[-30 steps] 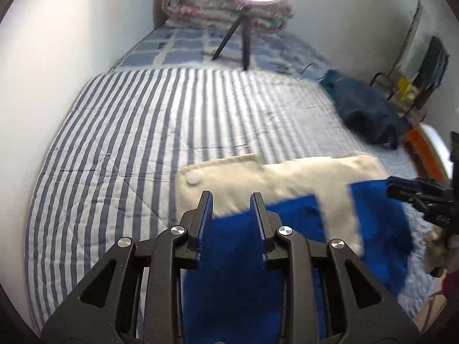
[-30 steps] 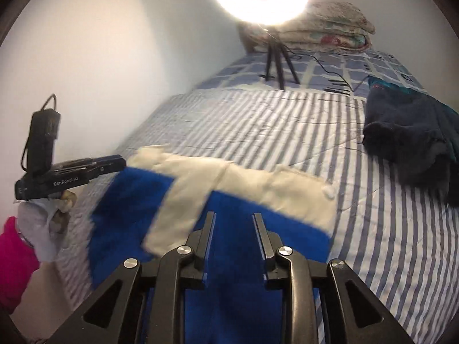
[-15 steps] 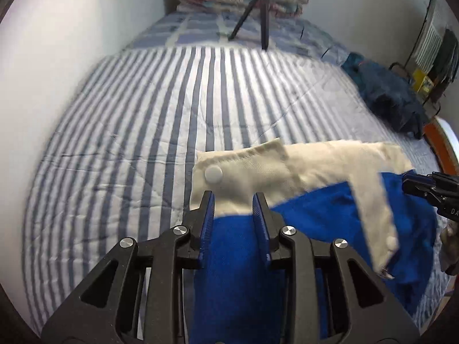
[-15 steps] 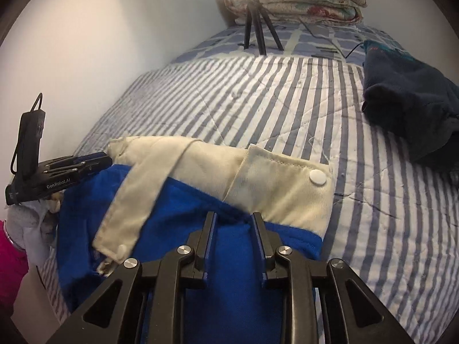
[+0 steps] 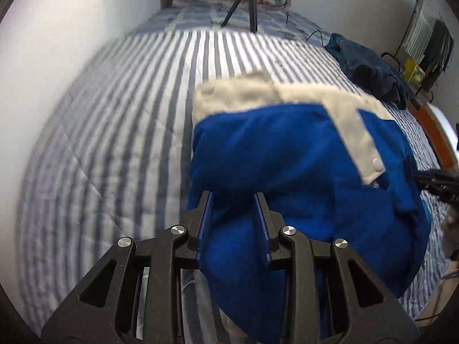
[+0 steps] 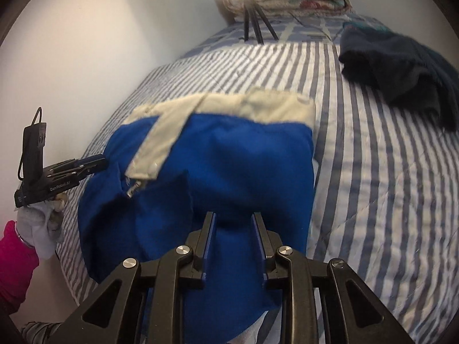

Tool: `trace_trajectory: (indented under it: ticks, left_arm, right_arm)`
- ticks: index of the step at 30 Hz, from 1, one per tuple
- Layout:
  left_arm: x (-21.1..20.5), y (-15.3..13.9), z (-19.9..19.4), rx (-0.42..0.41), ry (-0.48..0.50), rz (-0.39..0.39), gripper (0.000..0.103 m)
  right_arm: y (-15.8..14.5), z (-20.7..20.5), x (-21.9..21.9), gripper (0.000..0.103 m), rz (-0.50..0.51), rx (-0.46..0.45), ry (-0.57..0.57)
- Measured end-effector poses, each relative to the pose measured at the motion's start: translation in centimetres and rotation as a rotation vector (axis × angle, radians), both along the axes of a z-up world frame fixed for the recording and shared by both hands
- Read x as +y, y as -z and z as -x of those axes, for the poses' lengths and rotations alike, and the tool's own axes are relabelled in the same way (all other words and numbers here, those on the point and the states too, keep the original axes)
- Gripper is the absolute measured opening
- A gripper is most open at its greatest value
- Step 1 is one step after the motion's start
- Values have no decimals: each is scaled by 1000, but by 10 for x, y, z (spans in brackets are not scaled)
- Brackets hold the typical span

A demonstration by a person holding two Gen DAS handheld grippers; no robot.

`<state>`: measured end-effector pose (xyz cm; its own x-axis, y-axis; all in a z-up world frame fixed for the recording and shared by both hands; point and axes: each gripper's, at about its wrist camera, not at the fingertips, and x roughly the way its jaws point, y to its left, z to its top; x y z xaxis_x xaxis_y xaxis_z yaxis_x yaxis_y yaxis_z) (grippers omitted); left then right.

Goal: Fold large clothes

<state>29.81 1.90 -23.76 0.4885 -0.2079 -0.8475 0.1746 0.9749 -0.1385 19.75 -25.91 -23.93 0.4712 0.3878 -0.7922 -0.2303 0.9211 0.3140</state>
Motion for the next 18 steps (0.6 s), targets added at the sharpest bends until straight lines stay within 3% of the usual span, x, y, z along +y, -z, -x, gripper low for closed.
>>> trace_trajectory:
  ticks: [4, 6, 11, 18]
  left_arm:
    - [3, 4, -1, 3, 22, 14, 32]
    - [12, -8, 4, 13, -5, 22, 32]
    - [35, -32, 37, -14, -20, 79, 32]
    - [33, -6, 56, 45, -6, 84, 32]
  right_arm:
    - [5, -1, 1, 25, 4, 12, -4]
    - [-5, 2, -2, 25, -10, 32, 0]
    - [-28, 38, -11, 25, -51, -19, -18]
    - [-12, 62, -2, 25, -44, 14, -34]
